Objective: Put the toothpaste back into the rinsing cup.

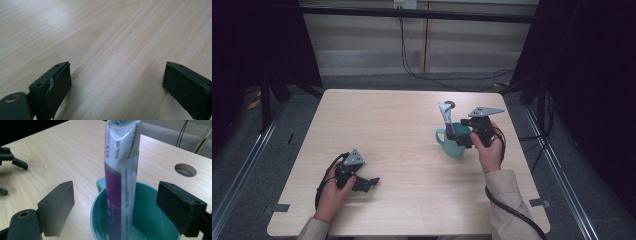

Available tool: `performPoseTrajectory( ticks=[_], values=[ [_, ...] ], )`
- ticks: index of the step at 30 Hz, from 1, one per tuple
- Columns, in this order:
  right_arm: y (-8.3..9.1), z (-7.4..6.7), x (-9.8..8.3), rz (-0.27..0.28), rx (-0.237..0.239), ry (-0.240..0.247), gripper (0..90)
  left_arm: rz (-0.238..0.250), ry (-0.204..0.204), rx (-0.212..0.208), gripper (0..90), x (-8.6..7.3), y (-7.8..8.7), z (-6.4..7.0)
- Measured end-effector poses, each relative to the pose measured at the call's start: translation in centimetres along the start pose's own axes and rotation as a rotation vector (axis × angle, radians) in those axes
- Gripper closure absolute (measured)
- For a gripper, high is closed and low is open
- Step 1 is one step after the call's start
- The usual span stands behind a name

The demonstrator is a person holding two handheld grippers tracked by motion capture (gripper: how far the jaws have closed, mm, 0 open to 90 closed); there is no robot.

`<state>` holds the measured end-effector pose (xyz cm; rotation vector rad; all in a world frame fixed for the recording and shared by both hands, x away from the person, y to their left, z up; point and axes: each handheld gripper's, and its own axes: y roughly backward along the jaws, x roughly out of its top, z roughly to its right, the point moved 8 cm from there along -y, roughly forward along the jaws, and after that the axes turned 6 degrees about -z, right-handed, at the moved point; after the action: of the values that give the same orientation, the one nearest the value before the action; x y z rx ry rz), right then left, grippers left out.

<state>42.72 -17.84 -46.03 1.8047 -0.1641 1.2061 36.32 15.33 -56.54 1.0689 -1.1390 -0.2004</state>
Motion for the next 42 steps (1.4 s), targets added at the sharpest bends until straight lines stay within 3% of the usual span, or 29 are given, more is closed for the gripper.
performPoseTrajectory(
  ticks=[13,27,42],
  values=[
    [1.6,-1.5,-0.8,-0.029,0.030,0.080,14.3,-0.003,-0.004,-0.001,7.8,0.0,0.0,0.0],
    [3.8,-1.9,-2.9,-0.039,0.034,0.076,14.6,-0.003,-0.004,0.000,7.8,0.0,0.0,0.0],
    [4.4,-2.4,-5.2,-0.051,0.051,0.074,14.6,-0.003,-0.004,-0.001,7.8,0.0,0.0,0.0]
  ],
)
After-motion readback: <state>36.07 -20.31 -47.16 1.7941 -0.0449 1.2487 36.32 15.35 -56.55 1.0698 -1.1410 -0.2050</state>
